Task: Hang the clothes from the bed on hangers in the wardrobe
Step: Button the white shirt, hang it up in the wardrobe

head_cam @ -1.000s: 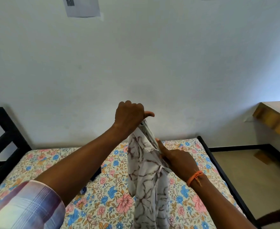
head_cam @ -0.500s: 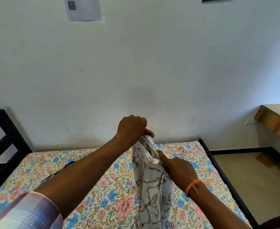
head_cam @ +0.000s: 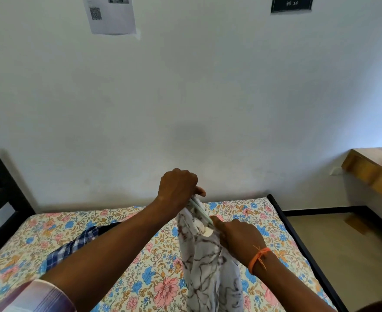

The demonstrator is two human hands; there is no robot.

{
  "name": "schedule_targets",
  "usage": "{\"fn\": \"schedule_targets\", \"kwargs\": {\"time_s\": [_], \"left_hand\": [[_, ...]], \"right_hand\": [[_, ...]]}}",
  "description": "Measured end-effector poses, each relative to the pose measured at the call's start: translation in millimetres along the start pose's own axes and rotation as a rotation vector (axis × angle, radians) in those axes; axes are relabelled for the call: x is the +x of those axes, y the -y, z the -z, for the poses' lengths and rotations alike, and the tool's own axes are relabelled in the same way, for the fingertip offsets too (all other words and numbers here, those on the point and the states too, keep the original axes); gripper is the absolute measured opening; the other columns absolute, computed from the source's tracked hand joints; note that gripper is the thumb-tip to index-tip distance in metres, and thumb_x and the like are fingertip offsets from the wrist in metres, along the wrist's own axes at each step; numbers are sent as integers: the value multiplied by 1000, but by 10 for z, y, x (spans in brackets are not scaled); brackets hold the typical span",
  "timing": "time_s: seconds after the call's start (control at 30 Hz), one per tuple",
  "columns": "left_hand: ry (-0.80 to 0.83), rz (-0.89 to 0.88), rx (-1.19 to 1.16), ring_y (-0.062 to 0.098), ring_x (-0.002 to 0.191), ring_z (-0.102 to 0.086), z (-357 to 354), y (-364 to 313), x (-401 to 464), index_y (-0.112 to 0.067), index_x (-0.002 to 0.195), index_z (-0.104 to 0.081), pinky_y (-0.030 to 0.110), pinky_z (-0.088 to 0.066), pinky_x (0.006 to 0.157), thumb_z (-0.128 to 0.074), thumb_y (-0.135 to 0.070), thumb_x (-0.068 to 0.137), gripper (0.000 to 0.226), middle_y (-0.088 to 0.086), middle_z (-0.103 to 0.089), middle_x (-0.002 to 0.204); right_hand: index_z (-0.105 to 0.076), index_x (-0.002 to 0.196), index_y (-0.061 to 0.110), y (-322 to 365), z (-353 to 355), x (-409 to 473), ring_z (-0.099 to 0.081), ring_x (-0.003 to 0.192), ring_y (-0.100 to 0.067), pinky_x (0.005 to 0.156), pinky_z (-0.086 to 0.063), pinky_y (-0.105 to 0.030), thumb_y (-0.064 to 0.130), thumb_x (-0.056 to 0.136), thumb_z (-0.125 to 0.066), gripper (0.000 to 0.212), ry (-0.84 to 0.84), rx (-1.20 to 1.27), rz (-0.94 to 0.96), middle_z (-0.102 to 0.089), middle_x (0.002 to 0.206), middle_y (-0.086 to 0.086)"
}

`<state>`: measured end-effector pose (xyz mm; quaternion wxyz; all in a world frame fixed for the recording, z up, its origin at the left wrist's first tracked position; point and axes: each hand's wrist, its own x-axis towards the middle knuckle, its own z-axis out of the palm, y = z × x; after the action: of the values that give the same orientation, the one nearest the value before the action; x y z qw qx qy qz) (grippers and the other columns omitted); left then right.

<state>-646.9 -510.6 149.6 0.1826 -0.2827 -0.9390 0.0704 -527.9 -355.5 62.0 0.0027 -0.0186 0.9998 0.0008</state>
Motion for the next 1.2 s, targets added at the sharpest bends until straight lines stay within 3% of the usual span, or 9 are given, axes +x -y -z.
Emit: {"fn": "schedule_targets", "kwargs": {"time_s": [0.17, 0.27, 0.4, 0.53, 0.73, 0.83, 0.9, 0.97, 1.2], "left_hand": [[44, 68, -137, 19, 64, -53, -99, 22, -48, -14, 77, -62, 29, -40, 59, -52, -75, 81, 62, 0, -53, 65], [17, 180, -269, 20, 60, -51, -157, 66, -59, -16, 70, -48, 29, -37, 56, -52, -81, 75, 65, -3, -44, 59], [-75, 165, -505, 21, 65, -54, -162, 63, -72, -15, 76, -43, 34, -40, 57, -67, -64, 76, 55, -1, -53, 68], [-175, 217, -933, 16, 69, -49, -286, 116, -76, -17, 82, -46, 29, -41, 58, -86, -28, 70, 44, -1, -54, 78], [-325, 602, -1212, 9, 70, -61, -289, 23, -120, -15, 95, -54, 21, -52, 65, -76, -14, 82, 25, -4, -60, 79], [-361, 611, -1138, 15, 71, -66, -246, 68, -81, -19, 90, -63, 43, -60, 63, -68, -21, 89, 5, -6, -65, 78], [-407, 537, -969, 17, 68, -64, -181, 69, -66, -15, 86, -63, 43, -58, 62, -60, -18, 93, 8, -3, -64, 76], [-434, 420, -753, 24, 67, -61, -145, 68, -62, -11, 85, -62, 40, -53, 60, -53, -16, 96, 15, 4, -64, 77], [-380, 76, -406, 30, 62, -62, -202, 65, -114, -7, 87, -63, 34, -50, 51, -57, -12, 92, 9, 8, -62, 78]], "right_hand": [[-31, 149, 30, -53, 4, -4, -50, 70, -22, 61, -42, -30, 23, 102, -40, 49, -2, -2, 10, -46, 80, 0], [-57, 118, 20, -76, -3, 6, -45, 64, -20, 58, -35, -28, 35, 104, -36, 30, 7, -59, -20, -34, 68, 5], [-56, 104, 20, -97, -31, 43, -42, 60, -19, 48, -20, -27, 39, 105, -33, 30, -12, -49, -53, -30, 65, 7], [-55, 94, 22, -145, 73, 89, -49, 66, -22, 52, -30, -29, 37, 103, -35, 26, -83, 4, -114, -34, 64, 5], [-48, 82, 21, -106, 256, 189, -49, 65, -26, 53, -32, -31, 35, 101, -40, 25, -155, 29, -161, -50, 72, -1], [-47, 88, 19, -73, 294, 204, -57, 72, -28, 59, -35, -30, 30, 102, -40, 19, -124, -8, -174, -59, 82, -4], [-51, 122, 14, -34, 265, 228, -65, 85, -31, 62, -39, -32, 19, 102, -40, 23, -78, -71, -170, -66, 99, -9], [-14, 154, 5, 33, 198, 247, -66, 86, -30, 63, -42, -34, 10, 101, -42, 61, -24, -83, -153, -66, 107, -13], [0, 156, 2, 80, 48, 183, -66, 87, -31, 64, -44, -36, 7, 101, -39, 68, 51, -60, -130, -67, 108, -15]]}}
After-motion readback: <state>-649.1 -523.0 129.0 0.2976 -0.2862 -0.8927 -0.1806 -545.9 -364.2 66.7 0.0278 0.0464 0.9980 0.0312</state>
